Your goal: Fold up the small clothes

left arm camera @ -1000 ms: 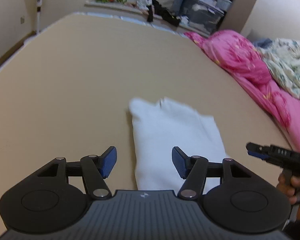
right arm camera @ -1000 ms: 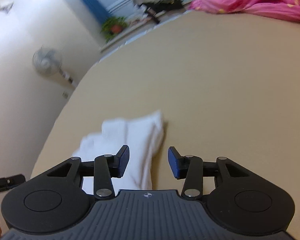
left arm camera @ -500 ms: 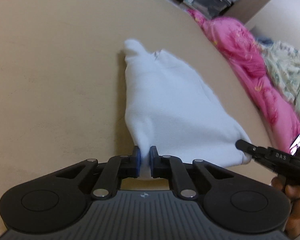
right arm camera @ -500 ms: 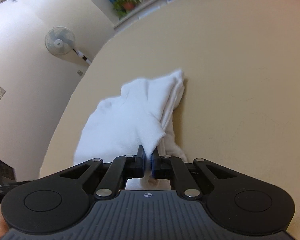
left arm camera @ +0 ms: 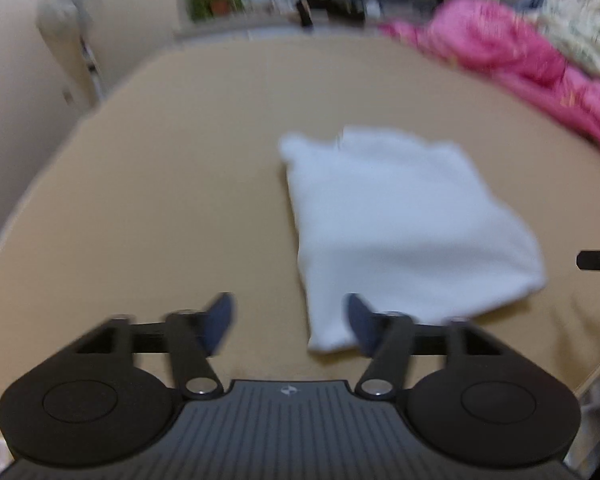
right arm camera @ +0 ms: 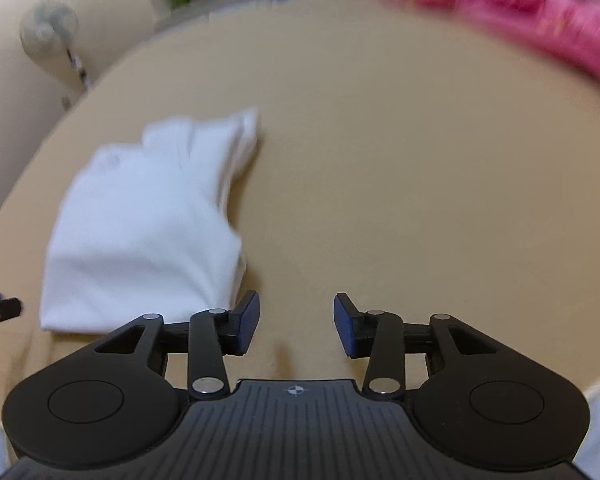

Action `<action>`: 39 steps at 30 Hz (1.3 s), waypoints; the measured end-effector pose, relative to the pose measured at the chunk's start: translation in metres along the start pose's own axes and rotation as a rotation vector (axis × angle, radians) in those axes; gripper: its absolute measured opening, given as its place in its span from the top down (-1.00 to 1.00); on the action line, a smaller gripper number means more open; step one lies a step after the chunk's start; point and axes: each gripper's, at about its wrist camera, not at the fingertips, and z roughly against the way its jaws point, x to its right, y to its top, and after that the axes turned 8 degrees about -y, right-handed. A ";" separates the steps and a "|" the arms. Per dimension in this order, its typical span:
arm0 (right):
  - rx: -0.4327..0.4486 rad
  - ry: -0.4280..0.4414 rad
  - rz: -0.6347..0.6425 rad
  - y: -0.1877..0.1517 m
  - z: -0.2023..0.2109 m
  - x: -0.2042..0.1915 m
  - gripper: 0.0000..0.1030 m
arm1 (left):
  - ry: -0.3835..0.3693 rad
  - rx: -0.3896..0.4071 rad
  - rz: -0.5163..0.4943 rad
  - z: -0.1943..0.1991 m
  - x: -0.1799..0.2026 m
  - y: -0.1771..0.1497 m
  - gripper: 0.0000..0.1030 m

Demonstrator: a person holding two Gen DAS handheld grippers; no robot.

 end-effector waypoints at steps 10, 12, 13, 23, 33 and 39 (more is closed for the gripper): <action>0.319 0.032 0.028 -0.047 0.111 -0.014 -0.66 | 0.095 0.099 0.067 0.119 0.051 -0.018 -0.85; 0.366 0.022 0.072 -0.053 0.121 -0.022 -0.72 | 0.095 0.121 0.076 0.138 0.056 -0.016 -0.97; 0.382 0.020 0.078 -0.056 0.127 -0.023 -0.75 | 0.094 0.134 0.078 0.146 0.060 -0.016 -0.99; 0.354 0.022 0.087 -0.060 0.146 -0.043 -0.84 | 0.087 0.211 0.058 0.149 0.056 -0.041 -0.99; 0.250 -0.020 0.107 -0.054 0.098 -0.062 -0.87 | 0.097 0.087 0.153 0.093 0.041 -0.043 -0.99; 0.214 -0.019 0.130 -0.052 0.084 -0.069 -0.88 | 0.062 0.065 0.127 0.077 0.053 -0.041 -0.99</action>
